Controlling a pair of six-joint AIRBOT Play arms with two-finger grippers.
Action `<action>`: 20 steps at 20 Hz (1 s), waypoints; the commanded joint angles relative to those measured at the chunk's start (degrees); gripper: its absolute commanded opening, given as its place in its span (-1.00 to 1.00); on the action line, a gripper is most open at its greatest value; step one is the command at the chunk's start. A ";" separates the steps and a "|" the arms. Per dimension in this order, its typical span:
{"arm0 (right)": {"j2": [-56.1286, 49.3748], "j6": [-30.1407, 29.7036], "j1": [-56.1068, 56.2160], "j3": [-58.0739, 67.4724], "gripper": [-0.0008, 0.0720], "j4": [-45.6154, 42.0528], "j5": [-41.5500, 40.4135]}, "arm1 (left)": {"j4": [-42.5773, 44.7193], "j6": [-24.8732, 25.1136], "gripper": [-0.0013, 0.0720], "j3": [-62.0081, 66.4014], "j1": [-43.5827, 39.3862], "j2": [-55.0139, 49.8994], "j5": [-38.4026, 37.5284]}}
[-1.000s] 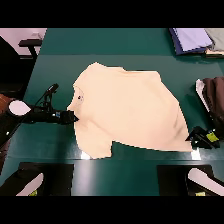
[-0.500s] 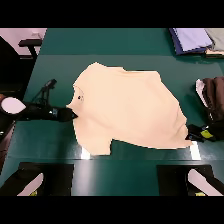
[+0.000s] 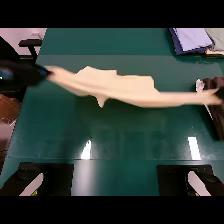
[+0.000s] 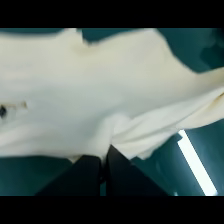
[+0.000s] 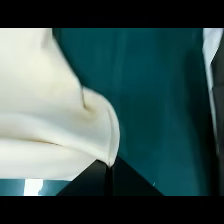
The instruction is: Fold the shirts.
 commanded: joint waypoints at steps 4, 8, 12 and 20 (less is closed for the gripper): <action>-0.87 0.57 1.51 33.88 -0.94 -0.55 -0.15 | 5.53 -4.68 -0.90 31.69 0.00 0.22 -0.15; -4.46 2.69 1.51 46.86 -0.94 -0.55 0.00 | 7.37 -6.23 -0.91 38.66 0.00 0.22 2.27; -6.32 4.02 1.57 45.13 -0.94 0.00 2.67 | 14.23 -8.28 -0.90 34.40 0.00 -1.22 -1.33; -24.20 5.51 5.22 24.70 -0.94 -0.37 7.74 | 17.09 -8.13 -0.90 13.92 0.17 -23.08 -3.48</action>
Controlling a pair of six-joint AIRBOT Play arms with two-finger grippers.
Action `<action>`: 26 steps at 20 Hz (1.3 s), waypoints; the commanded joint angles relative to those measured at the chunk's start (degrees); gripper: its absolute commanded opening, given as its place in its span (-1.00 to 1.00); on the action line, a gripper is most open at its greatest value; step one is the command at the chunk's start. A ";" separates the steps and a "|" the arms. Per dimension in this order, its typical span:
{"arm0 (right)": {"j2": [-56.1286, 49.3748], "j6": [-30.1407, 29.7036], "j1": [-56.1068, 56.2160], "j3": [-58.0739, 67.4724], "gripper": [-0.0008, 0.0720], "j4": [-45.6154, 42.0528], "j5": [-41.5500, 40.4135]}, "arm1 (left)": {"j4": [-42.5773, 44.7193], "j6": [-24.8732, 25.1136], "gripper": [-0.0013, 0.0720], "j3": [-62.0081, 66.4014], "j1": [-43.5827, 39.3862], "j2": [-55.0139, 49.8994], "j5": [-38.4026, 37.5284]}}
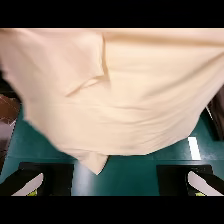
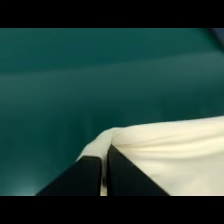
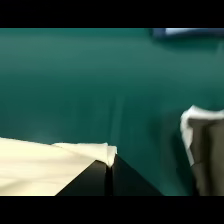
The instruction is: Fold the shirts.
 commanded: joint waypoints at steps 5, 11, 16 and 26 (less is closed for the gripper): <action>-25.44 0.39 4.09 -8.35 -0.94 -0.24 -3.63 | -0.31 1.53 -0.90 -7.23 0.11 -28.83 8.57; -41.16 0.37 4.09 5.92 -0.94 0.22 -10.16 | -2.12 4.63 -0.90 -7.21 0.11 -37.24 24.50; -38.77 0.07 3.85 4.63 -0.94 -0.44 -8.44 | -2.10 11.02 -0.90 -5.33 0.11 -37.11 8.79; -30.99 -1.14 4.92 -20.52 -0.83 0.26 -12.57 | -2.27 6.60 0.50 -18.73 0.11 -37.13 4.72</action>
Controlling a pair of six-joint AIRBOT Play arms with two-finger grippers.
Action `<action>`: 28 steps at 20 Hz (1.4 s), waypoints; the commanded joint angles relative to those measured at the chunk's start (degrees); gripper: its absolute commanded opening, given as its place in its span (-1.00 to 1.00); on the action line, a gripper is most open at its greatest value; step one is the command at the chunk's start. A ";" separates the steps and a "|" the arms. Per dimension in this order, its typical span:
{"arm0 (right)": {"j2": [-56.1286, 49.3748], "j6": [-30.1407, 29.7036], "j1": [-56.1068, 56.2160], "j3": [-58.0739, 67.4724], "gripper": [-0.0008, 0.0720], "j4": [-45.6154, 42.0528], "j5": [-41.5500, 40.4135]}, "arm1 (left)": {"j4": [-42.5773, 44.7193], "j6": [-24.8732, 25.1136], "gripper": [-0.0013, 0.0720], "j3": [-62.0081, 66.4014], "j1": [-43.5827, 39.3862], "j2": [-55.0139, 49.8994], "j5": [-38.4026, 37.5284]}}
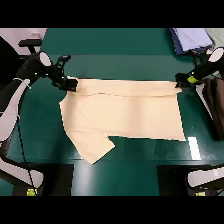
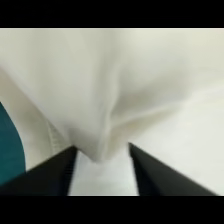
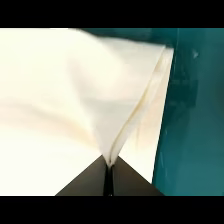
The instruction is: Fold the shirts.
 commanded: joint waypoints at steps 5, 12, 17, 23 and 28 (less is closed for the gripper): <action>5.44 -0.17 -2.16 -5.05 0.06 2.75 3.26 | 0.33 -2.58 0.53 -3.43 0.02 6.99 -4.61; 28.09 -0.35 -7.34 -26.43 0.06 3.30 0.96 | 2.86 -8.55 0.53 -31.76 0.02 33.83 -4.22; 36.63 -0.35 -5.49 -32.74 0.06 3.32 -3.26 | -2.62 -14.21 0.53 -53.07 0.02 47.74 -1.68; 37.62 -0.33 -1.64 -32.70 0.06 3.34 -3.69 | -14.88 -12.11 0.53 -63.04 -0.15 48.70 7.54; 37.62 -0.33 -0.68 -32.70 0.06 3.74 -3.61 | -19.89 -10.03 -0.06 -65.22 -0.15 48.70 13.25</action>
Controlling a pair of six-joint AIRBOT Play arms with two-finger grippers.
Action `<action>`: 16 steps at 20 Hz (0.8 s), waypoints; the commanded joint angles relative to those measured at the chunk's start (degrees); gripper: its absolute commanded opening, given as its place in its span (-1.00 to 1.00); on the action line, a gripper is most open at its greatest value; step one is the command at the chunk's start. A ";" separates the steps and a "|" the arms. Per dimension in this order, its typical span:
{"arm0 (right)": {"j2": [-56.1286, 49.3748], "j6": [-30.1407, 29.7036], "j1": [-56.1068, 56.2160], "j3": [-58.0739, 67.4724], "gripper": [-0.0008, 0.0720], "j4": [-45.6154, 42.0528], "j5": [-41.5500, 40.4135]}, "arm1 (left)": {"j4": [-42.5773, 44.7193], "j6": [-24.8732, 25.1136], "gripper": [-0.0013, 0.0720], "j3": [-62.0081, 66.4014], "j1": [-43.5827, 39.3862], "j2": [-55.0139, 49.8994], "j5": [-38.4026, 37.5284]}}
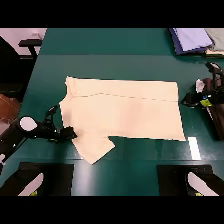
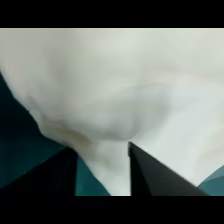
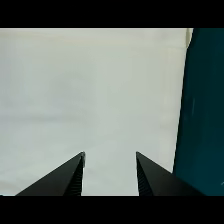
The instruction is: Fold the shirts.
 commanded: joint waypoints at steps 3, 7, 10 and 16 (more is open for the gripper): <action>0.15 -0.04 -2.43 -0.11 0.06 1.07 3.10 | -3.34 2.32 -0.90 0.15 -0.02 0.24 1.90; 1.62 -1.79 -13.90 -7.21 0.06 0.76 8.48 | -1.42 4.46 -0.90 5.31 -0.02 0.24 -3.80; 3.08 -1.77 -26.16 -18.29 0.46 1.22 6.54 | -1.44 4.74 -0.90 6.97 -0.02 0.24 -4.07; -3.26 -4.50 -32.89 -28.35 0.20 10.78 4.42 | -1.46 5.20 -0.90 6.99 -0.02 0.24 -3.93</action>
